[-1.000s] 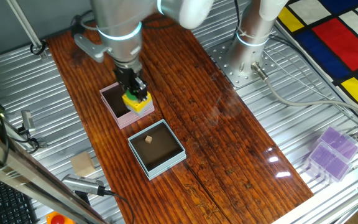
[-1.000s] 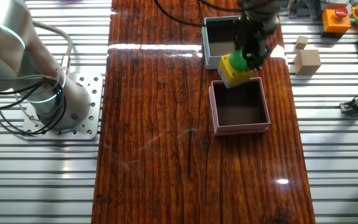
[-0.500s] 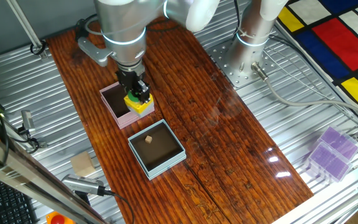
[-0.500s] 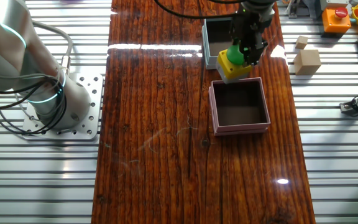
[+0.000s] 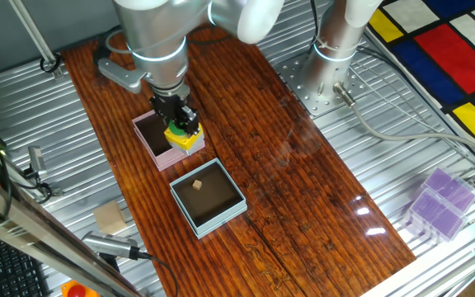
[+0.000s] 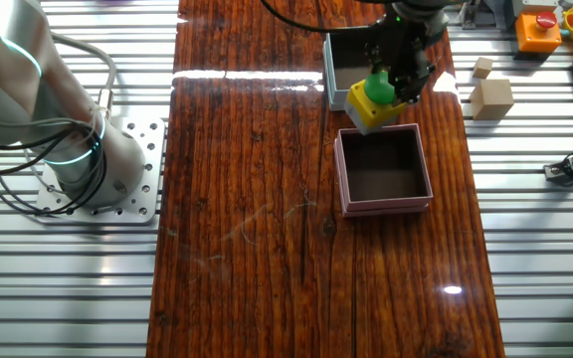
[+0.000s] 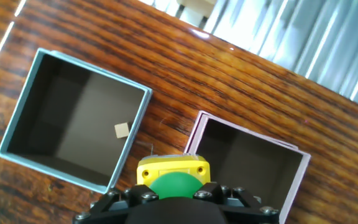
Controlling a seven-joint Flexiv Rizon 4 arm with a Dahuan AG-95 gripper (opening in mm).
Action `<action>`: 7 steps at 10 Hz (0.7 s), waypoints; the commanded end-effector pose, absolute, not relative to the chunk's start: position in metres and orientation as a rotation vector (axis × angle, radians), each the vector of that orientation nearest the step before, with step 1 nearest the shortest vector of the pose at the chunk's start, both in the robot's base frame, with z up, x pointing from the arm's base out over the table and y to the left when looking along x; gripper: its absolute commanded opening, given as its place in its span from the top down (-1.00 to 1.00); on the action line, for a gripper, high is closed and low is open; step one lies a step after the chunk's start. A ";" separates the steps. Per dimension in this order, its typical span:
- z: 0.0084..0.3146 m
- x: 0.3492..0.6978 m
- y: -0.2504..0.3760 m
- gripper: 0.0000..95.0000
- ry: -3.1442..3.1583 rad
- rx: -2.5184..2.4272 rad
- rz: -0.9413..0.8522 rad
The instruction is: Move an object from one box to another
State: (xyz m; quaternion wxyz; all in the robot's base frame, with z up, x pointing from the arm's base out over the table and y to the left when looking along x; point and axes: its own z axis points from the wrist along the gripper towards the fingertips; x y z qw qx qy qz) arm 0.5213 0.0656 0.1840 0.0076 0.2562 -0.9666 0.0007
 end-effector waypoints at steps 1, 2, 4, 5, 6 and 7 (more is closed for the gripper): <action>0.184 0.521 0.066 1.00 -3.032 0.760 0.000; 0.184 0.521 0.066 1.00 -3.034 0.746 0.002; 0.189 0.520 0.099 1.00 -3.057 0.651 0.006; 0.190 0.517 0.125 1.00 -3.068 0.600 0.012; 0.189 0.514 0.140 1.00 -3.072 0.581 0.016; 0.184 0.512 0.153 1.00 -3.077 0.565 0.017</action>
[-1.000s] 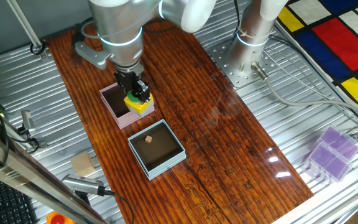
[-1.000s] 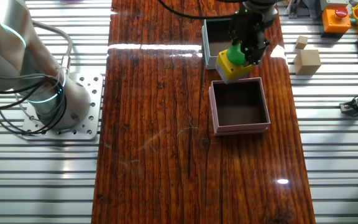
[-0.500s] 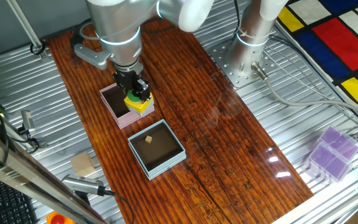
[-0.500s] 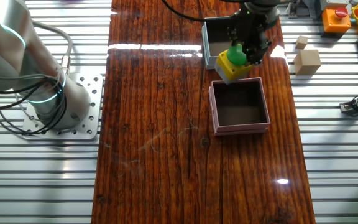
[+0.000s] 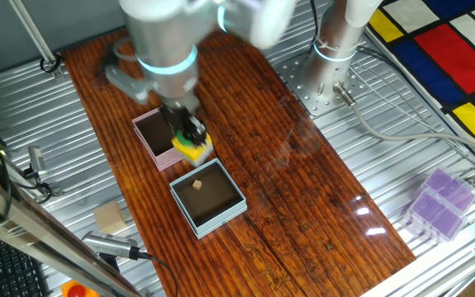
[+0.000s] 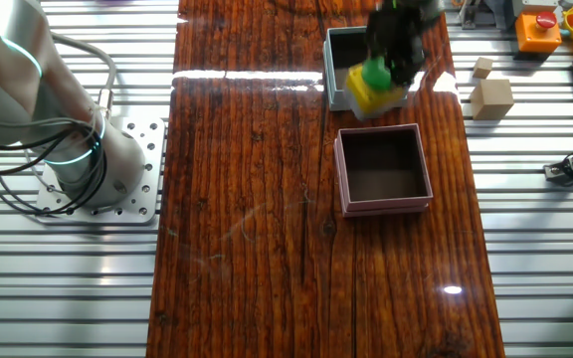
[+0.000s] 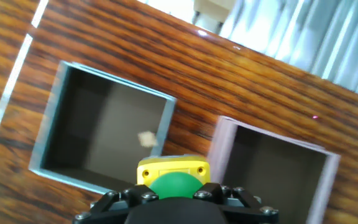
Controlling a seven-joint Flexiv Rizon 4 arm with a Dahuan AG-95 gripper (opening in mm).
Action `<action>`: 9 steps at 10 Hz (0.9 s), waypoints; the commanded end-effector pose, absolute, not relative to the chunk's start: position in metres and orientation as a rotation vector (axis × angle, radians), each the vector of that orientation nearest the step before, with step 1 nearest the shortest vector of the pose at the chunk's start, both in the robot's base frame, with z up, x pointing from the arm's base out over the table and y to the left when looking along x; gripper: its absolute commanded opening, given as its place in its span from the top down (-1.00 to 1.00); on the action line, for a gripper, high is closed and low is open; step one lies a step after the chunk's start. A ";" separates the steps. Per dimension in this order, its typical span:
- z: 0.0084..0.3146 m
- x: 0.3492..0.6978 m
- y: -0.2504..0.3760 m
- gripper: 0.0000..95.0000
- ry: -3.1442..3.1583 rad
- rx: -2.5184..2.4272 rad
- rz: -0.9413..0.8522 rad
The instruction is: Move an object from one box to another
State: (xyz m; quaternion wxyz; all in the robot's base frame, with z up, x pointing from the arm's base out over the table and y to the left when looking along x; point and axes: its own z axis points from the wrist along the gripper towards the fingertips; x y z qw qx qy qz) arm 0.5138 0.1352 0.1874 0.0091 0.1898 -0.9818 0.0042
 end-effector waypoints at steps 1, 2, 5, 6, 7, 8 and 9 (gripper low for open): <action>0.176 0.510 0.166 1.00 -3.088 0.543 0.016; 0.173 0.510 0.172 1.00 -3.094 0.535 0.015; 0.156 0.521 0.184 1.00 -3.106 0.543 0.005; 0.151 0.524 0.187 1.00 -3.111 0.539 0.007; 0.146 0.525 0.190 1.00 -3.116 0.535 0.012; 0.139 0.526 0.192 1.00 -3.118 0.544 0.016; 0.134 0.526 0.191 1.00 -3.118 0.552 0.014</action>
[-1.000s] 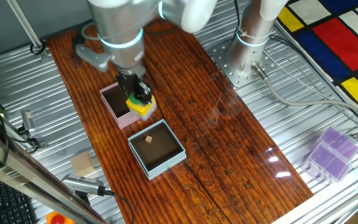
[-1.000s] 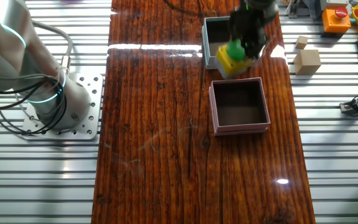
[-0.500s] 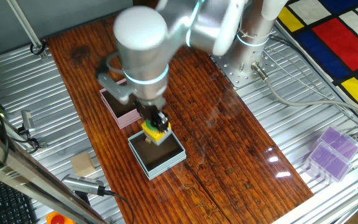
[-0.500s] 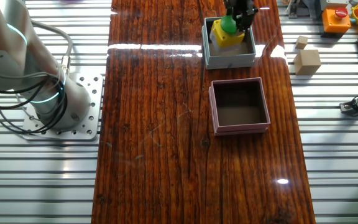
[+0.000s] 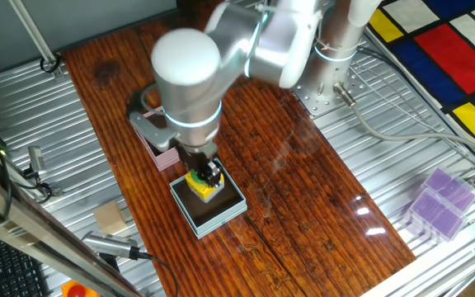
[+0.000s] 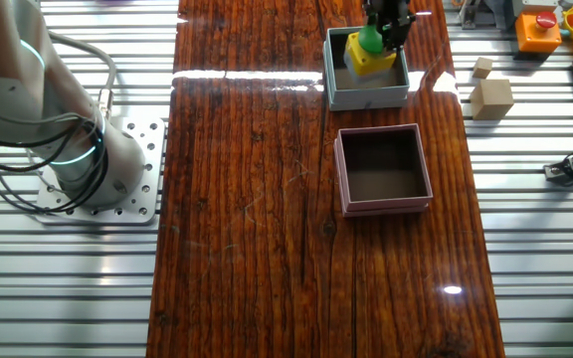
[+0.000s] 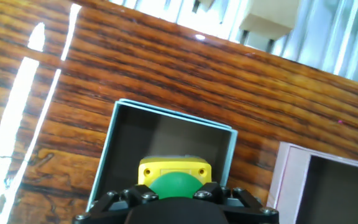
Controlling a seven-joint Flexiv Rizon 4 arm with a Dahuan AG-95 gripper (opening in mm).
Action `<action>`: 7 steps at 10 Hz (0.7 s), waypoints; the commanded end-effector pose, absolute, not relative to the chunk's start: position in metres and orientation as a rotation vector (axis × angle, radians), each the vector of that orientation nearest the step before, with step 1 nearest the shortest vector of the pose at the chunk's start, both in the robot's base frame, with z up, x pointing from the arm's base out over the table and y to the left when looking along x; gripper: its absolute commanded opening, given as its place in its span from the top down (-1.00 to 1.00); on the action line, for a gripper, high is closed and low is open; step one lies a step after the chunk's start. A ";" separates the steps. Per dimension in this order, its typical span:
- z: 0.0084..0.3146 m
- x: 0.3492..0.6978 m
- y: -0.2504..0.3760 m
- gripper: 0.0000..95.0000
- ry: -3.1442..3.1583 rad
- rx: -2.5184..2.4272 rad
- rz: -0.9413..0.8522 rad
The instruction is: Move an object from one box to another
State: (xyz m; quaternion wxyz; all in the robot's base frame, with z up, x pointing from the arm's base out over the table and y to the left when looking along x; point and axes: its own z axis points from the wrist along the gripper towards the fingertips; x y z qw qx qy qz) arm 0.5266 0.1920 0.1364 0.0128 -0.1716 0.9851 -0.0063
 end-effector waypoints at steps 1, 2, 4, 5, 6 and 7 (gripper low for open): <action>0.129 0.527 0.190 1.00 3.067 -0.550 -0.017; 0.119 0.527 0.189 1.00 3.063 -0.557 -0.020; 0.107 0.526 0.187 1.00 3.053 -0.584 -0.020; 0.106 0.526 0.187 1.00 3.052 -0.596 -0.019; 0.105 0.526 0.187 0.60 3.044 -0.636 -0.021; 0.105 0.526 0.186 0.60 3.038 -0.664 -0.022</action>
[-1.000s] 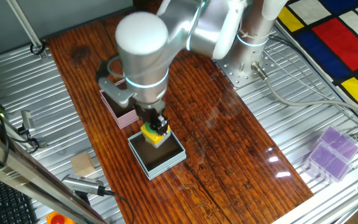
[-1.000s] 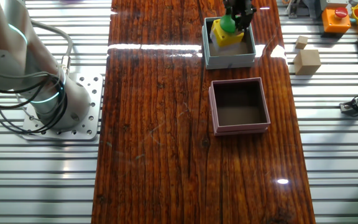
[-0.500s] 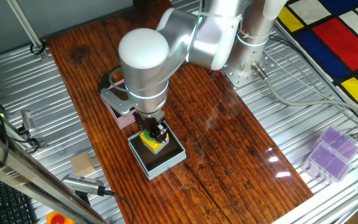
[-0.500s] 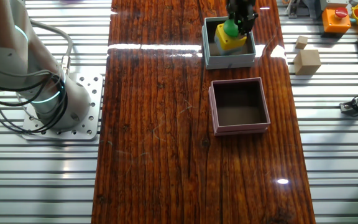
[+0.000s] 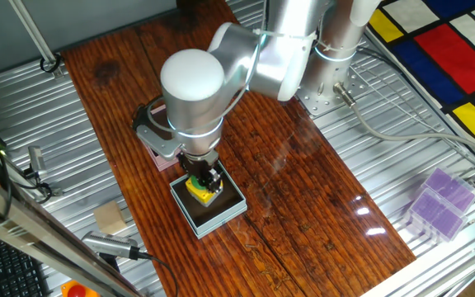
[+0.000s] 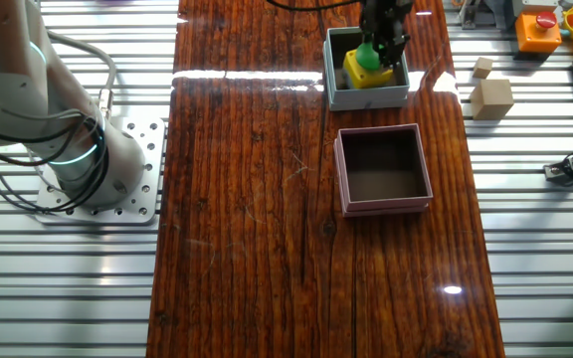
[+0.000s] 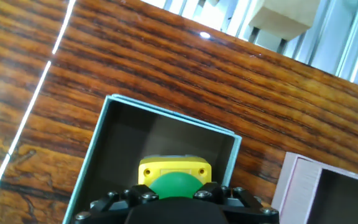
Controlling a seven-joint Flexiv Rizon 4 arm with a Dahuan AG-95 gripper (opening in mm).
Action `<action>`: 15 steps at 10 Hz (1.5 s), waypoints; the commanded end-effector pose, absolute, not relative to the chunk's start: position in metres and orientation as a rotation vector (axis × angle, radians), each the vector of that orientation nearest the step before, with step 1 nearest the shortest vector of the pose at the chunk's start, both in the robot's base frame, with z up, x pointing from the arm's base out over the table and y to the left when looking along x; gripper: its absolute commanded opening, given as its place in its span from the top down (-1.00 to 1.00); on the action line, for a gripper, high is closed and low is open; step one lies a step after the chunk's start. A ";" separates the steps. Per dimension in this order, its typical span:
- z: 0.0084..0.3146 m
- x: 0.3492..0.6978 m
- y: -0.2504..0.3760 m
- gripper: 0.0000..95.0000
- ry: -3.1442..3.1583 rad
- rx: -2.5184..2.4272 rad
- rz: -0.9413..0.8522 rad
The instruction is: Move an object from one box to another
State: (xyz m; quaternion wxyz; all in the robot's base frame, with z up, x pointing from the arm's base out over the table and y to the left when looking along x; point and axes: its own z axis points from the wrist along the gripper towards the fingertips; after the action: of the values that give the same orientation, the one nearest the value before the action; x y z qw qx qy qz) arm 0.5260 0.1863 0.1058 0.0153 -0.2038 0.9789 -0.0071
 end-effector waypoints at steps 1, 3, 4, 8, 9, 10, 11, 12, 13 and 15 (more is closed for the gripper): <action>0.106 0.526 0.186 -0.20 3.021 -0.720 -0.024; 0.106 0.526 0.186 -0.60 3.017 -0.737 -0.024; 0.107 0.527 0.186 -0.60 3.019 -0.743 -0.020; 0.148 0.531 0.168 1.00 3.064 -0.801 -0.052; 0.158 0.529 0.155 1.00 3.057 -0.852 -0.050; 0.163 0.527 0.147 1.00 3.057 -0.859 -0.046; 0.171 0.523 0.135 1.00 3.071 -0.831 -0.043; 0.177 0.520 0.127 1.00 3.081 -0.808 -0.034; 0.189 0.511 0.120 1.00 3.105 -0.762 -0.016; 0.205 0.484 0.113 1.00 3.130 -0.757 -0.014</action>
State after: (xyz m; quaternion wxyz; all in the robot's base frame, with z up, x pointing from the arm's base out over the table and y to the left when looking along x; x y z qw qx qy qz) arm 0.4915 0.1142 0.2011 -0.0315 -0.2444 0.9692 -0.0037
